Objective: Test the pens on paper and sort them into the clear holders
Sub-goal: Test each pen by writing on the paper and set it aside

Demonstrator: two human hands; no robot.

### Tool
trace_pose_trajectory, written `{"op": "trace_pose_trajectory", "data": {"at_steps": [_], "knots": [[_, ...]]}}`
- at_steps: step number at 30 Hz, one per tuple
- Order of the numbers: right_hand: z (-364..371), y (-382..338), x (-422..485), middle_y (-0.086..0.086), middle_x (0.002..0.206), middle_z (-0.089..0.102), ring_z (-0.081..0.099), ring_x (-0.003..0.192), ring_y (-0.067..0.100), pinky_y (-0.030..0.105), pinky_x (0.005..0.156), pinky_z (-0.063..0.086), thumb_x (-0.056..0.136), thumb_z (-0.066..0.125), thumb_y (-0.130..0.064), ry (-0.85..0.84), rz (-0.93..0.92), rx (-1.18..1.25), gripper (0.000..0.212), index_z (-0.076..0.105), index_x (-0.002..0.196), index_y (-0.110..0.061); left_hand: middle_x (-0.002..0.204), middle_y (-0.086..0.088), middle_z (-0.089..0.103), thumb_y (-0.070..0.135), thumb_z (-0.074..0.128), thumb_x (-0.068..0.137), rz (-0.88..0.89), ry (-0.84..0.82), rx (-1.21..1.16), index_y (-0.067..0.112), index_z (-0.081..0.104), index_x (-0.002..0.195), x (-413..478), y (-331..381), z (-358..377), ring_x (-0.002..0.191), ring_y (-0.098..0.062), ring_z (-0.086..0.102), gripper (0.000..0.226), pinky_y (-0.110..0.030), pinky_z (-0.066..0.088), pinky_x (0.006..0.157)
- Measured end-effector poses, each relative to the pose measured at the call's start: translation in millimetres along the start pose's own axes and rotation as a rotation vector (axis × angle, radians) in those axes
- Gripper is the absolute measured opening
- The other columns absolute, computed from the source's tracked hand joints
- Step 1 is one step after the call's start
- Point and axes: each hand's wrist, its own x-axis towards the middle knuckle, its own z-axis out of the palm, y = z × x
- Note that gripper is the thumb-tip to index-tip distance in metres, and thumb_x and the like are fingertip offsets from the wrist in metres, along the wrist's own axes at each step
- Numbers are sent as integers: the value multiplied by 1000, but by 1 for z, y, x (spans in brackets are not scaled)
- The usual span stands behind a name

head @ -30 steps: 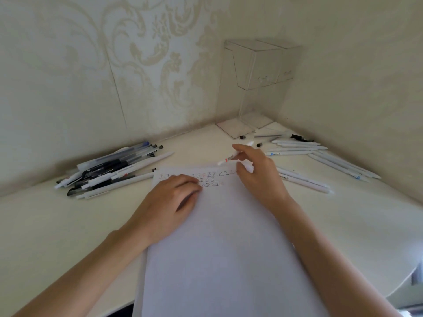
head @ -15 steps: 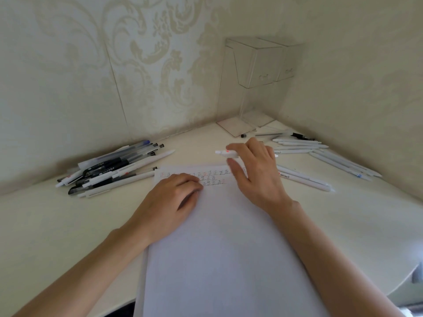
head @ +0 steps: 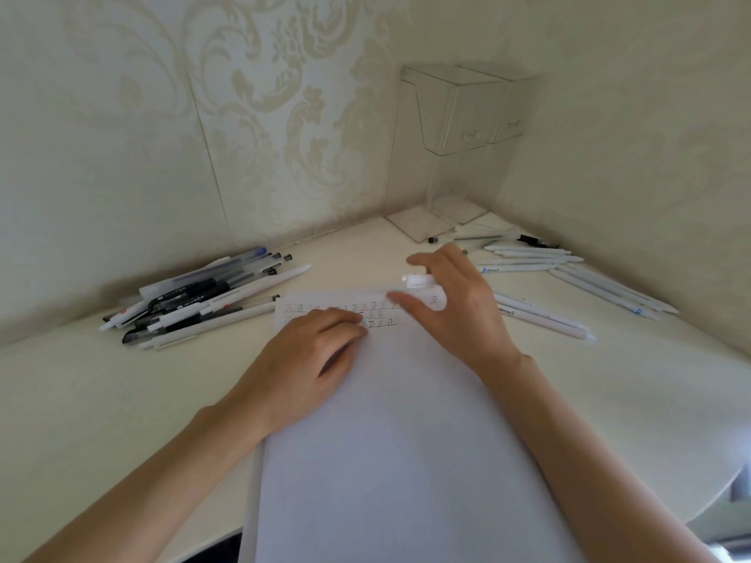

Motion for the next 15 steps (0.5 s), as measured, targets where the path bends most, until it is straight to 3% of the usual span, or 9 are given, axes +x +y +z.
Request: {"op": "trace_pose_trajectory", "data": {"at_steps": [3, 5, 7, 10, 13, 15], "knots": [[-9, -2, 0, 9, 82, 60, 47, 69, 6, 15, 66, 40, 91, 44, -14, 133, 158, 237, 32, 62, 112, 1, 124, 5, 58, 30, 40, 92, 118, -53, 27, 18, 63, 114, -2, 3, 1, 113, -11, 50, 34, -27, 37, 95], [-16, -5, -1, 5, 88, 61, 53, 76, 10, 20, 71, 42, 91, 33, -20, 152, 301, 377, 36, 61, 110, -6, 130, 6, 55, 35, 38, 93, 158, -122, 40, 20, 59, 122, -3, 3, 1, 120, -11, 46, 39, -26, 32, 100], [-18, -6, -1, 5, 77, 62, 53, 72, 12, 21, 68, 41, 96, 30, -29, 112, 461, 417, 38, 63, 95, -9, 135, 7, 50, 41, 35, 94, 157, -175, 42, 22, 54, 128, -3, 3, 1, 124, -10, 43, 44, -26, 29, 102], [-18, -12, 5, 11, 63, 67, 54, 56, 11, 23, 56, 44, 97, 45, -41, -52, 759, 629, 45, 67, 85, -4, 138, 8, 47, 45, 31, 94, 144, -212, 52, 24, 51, 131, -3, 2, 1, 127, -10, 39, 47, -24, 25, 104], [-8, -14, 2, 1, 57, 62, 50, 53, 4, 18, 56, 41, 86, 67, -29, -238, 743, 536, 25, 61, 72, -10, 139, 8, 46, 45, 31, 94, 147, -221, 62, 24, 51, 131, -2, 2, 1, 127, -9, 38, 47, -23, 24, 104], [-3, -14, 1, -2, 51, 52, 42, 47, 3, 17, 50, 35, 83, 69, -19, -276, 768, 492, 26, 49, 67, -13, 139, 8, 46, 46, 30, 94, 148, -220, 64, 25, 51, 131, -2, 2, 1, 127, -10, 38, 48, -22, 23, 104]]}}
